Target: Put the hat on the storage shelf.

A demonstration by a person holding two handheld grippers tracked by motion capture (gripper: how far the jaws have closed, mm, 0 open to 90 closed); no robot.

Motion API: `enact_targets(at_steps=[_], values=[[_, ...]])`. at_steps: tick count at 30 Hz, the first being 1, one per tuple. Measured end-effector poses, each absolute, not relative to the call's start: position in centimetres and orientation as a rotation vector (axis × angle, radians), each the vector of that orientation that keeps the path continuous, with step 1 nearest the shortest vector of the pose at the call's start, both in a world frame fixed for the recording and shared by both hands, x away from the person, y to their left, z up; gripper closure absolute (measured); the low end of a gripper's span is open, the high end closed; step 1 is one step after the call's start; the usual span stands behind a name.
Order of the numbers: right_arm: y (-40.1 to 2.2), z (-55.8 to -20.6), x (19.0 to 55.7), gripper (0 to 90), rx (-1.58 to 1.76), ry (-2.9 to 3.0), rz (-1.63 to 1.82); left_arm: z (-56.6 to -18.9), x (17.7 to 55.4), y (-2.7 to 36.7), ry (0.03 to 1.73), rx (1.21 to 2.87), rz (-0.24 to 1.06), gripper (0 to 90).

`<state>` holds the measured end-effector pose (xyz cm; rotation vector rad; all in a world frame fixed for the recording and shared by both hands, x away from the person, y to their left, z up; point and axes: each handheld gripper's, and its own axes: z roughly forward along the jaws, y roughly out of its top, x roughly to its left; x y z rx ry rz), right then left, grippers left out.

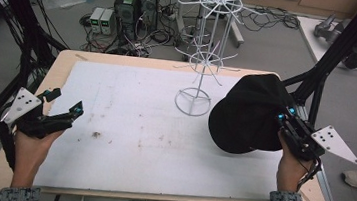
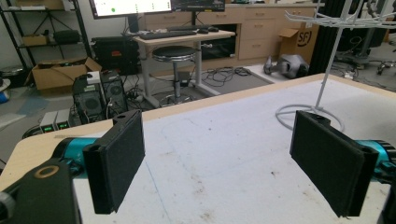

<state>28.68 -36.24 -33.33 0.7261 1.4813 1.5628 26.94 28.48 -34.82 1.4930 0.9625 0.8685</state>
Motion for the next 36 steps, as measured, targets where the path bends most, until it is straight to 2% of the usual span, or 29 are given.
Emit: enact_targets(at_steps=[11,36], values=[[-37.1,-30.1,27.3,83.0,0.704,1.447,1.592,-34.8,27.0,28.5,0.963,1.488,0.868,18.2],[-37.8,-19.4,25.8,82.9,0.561,1.367,1.642,-34.8,27.1,28.4,0.962,1.487,0.859,18.2]])
